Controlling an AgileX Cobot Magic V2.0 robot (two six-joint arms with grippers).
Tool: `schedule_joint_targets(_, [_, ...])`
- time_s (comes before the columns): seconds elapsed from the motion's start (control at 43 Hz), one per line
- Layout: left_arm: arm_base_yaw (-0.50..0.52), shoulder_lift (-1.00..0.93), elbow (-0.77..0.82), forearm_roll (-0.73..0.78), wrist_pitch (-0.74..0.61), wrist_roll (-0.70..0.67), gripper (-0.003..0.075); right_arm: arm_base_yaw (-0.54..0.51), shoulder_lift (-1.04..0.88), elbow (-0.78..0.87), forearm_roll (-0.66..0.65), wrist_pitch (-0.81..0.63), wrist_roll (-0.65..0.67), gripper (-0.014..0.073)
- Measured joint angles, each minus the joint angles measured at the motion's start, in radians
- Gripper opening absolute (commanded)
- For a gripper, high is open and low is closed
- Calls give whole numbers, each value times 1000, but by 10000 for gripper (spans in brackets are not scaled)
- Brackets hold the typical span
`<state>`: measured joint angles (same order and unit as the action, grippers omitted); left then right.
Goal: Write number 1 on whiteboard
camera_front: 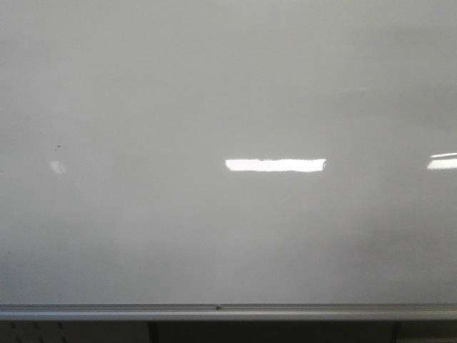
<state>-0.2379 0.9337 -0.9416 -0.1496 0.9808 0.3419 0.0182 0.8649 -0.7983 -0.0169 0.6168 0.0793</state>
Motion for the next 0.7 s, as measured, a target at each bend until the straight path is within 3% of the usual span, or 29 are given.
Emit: schedule_joint_targets(0.698, [0, 0, 0, 0, 0, -2, 494, 0, 237, -18, 0, -358, 24, -44])
